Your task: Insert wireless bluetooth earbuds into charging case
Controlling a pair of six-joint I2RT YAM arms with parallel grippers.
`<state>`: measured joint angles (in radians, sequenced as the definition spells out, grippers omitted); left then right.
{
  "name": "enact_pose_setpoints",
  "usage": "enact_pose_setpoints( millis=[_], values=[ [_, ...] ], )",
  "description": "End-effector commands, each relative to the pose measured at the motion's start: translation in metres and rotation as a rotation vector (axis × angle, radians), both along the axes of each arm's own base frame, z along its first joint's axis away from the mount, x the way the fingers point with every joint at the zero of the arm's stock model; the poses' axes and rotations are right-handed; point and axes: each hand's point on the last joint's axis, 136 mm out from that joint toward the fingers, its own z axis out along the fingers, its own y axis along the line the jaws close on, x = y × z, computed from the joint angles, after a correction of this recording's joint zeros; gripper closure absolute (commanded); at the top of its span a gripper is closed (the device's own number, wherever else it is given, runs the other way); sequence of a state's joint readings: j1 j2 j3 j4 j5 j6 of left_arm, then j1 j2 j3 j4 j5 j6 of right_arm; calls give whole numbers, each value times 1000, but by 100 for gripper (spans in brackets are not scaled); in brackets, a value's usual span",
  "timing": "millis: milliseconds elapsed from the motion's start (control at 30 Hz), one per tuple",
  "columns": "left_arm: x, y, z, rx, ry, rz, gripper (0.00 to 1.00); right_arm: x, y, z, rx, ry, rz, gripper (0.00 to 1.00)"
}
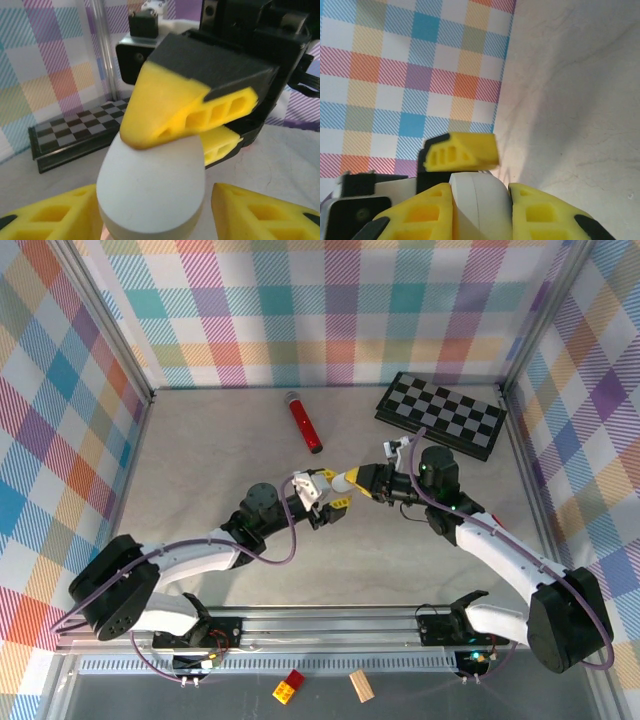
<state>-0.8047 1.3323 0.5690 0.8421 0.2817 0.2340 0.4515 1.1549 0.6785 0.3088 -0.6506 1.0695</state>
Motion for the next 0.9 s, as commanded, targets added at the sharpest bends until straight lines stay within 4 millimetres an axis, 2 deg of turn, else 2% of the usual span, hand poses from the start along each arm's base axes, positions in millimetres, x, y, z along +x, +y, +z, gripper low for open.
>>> enact_pose_setpoints(
  millis=[0,167,333,500,633,867],
  values=[
    [-14,2,-3,35,-1,-42,29,4,-11,-5,-45,-43,-55,87],
    [-26,8,-25,104,68,-75,10,14,-30,-31,-116,-18,-121,87],
    [-34,15,-46,178,135,-81,0,22,-46,-71,-192,44,-183,89],
    [-37,21,-63,242,178,-72,0,25,-51,-111,-237,118,-203,90],
    [-39,24,-74,272,208,-68,0,26,-54,-134,-285,153,-212,90],
    [-40,23,-81,289,228,-76,0,25,-62,-179,-362,226,-226,90]
  ],
)
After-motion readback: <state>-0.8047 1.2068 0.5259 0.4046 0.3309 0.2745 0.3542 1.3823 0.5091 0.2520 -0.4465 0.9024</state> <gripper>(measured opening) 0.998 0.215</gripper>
